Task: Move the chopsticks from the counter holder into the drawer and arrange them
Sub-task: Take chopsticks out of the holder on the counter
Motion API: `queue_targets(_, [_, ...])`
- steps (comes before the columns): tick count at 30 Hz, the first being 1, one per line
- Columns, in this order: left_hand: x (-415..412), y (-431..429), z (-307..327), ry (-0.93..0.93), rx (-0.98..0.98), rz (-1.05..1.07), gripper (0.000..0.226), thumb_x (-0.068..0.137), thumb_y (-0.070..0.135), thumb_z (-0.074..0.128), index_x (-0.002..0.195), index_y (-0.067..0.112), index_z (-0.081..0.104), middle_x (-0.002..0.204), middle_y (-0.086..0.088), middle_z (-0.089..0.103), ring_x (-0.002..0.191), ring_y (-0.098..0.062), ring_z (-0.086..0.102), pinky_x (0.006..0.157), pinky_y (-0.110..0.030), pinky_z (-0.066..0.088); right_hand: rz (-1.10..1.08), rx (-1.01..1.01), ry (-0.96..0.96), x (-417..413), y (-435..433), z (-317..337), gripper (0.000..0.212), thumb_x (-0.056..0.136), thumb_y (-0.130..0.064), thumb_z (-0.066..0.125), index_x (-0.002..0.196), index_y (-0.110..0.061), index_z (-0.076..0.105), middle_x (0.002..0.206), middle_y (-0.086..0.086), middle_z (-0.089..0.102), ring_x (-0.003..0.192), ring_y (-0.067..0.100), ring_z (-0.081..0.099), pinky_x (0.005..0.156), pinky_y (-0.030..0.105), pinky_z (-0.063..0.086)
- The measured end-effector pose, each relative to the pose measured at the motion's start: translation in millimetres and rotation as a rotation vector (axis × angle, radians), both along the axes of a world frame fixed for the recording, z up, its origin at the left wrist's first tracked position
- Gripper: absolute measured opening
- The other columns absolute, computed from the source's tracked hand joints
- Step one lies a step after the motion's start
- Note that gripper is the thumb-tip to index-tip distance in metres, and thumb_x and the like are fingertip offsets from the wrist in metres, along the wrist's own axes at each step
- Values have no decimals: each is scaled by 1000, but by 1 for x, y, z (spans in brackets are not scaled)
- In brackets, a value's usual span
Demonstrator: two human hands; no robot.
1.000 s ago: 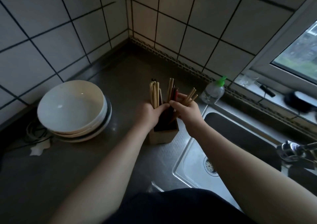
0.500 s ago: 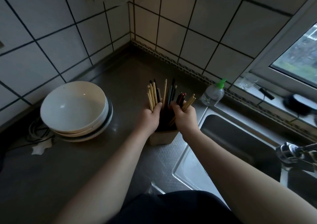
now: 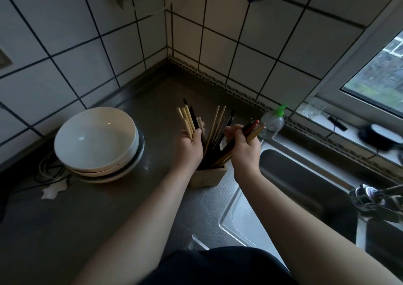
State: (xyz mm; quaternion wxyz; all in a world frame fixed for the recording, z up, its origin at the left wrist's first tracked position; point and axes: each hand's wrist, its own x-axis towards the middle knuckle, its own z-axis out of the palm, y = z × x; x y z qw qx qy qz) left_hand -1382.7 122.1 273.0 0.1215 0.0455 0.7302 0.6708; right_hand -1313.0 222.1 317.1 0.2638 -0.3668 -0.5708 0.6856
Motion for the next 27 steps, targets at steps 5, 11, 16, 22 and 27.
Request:
queue_targets(5, [6,3,11,-22,-46,79,3,98,26,52,99,26,56,88,7,61,82,-10,61,66,-21,45,-74,-90,88,3,7,15,18,100,-11,43,105,-8,59,100,11,72,95,19,70,85,29,55])
queue_targets(11, [10,4,31,53,-18,133,14,98,24,52,87,32,53,82,8,61,80,-13,63,68,-24,49,-134,-131,166,6,14,34,16,100,-11,44,98,-11,59,92,4,74,90,15,72,94,36,53])
queue_targets(16, [11,-5,50,166,49,92,24,100,20,48,117,31,61,111,9,65,103,-4,61,84,-18,49,-131,-68,261,16,26,55,16,100,-12,44,101,-10,60,98,7,74,94,17,71,96,38,52])
queue_targets(22, [16,-17,81,310,152,85,34,100,11,44,133,17,54,129,7,60,119,3,54,91,-9,44,-147,23,410,33,39,84,17,100,-11,44,104,-6,59,101,11,73,98,22,70,94,37,54])
queue_targets(27, [39,-29,118,498,136,86,35,101,11,41,135,11,52,133,4,58,122,2,52,96,-12,43,-173,115,549,60,39,116,17,100,-9,43,104,-4,59,100,12,73,98,26,70,90,33,55])
